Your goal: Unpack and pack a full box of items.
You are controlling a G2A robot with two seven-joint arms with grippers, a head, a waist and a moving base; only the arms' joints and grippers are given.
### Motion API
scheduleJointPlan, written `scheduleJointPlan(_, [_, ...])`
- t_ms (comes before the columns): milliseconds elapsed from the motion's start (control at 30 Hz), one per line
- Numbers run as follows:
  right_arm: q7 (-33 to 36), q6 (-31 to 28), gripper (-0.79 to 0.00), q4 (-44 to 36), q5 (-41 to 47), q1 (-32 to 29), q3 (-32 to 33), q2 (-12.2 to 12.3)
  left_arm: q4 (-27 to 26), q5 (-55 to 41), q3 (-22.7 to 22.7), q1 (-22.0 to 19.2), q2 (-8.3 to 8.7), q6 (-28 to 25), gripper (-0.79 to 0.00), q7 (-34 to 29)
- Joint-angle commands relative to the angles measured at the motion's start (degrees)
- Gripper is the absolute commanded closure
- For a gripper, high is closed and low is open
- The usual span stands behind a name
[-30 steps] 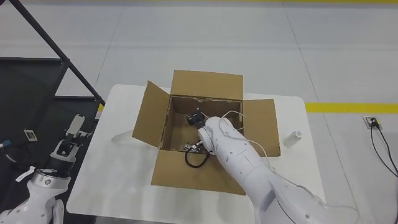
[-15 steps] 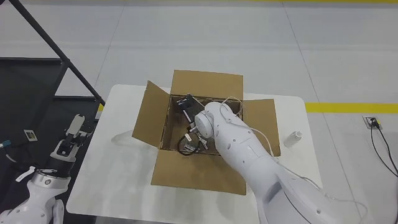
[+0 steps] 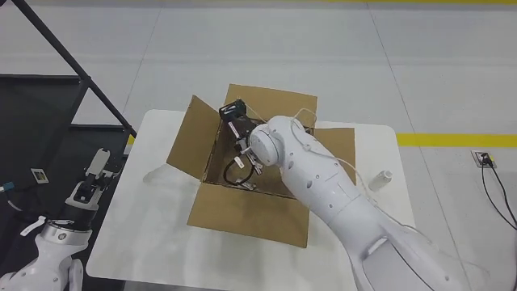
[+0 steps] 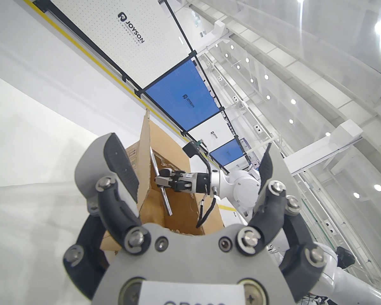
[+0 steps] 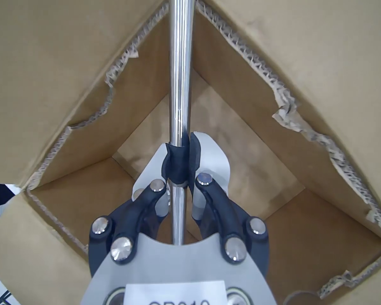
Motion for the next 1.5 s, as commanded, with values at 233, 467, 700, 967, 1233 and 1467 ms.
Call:
scheduleJointPlan(233, [18.64, 5.03, 0.0, -48.48, -18.92, -21.72, 16.45, 10.72, 0.0, 0.0, 0.0, 0.0, 0.0, 0.0, -0.785, 0.0])
scheduleJointPlan(467, [27.59, 4.73, 0.0, -72.8, -32.46, -34.91, 26.4, 14.04, 0.0, 0.0, 0.0, 0.0, 0.0, 0.0, -0.785, 0.0])
scheduleJointPlan(700, [34.92, 4.26, 0.0, -85.38, -38.85, -43.83, 37.37, 15.67, 0.0, 0.0, 0.0, 0.0, 0.0, 0.0, -0.785, 0.0])
scheduleJointPlan(967, [37.94, 2.09, 0.0, -86.75, -32.21, -54.87, 49.58, 16.73, 0.0, 0.0, 0.0, 0.0, 0.0, 0.0, -0.785, 0.0])
scheduleJointPlan(1233, [35.04, 0.48, 0.0, -81.56, -26.13, -62.64, 56.58, 17.46, 0.0, 0.0, 0.0, 0.0, 0.0, 0.0, -0.785, 0.0])
scheduleJointPlan(1467, [30.25, -1.38, 0.0, -70.34, -23.36, -61.49, 56.06, 17.89, 0.0, 0.0, 0.0, 0.0, 0.0, 0.0, -0.785, 0.0])
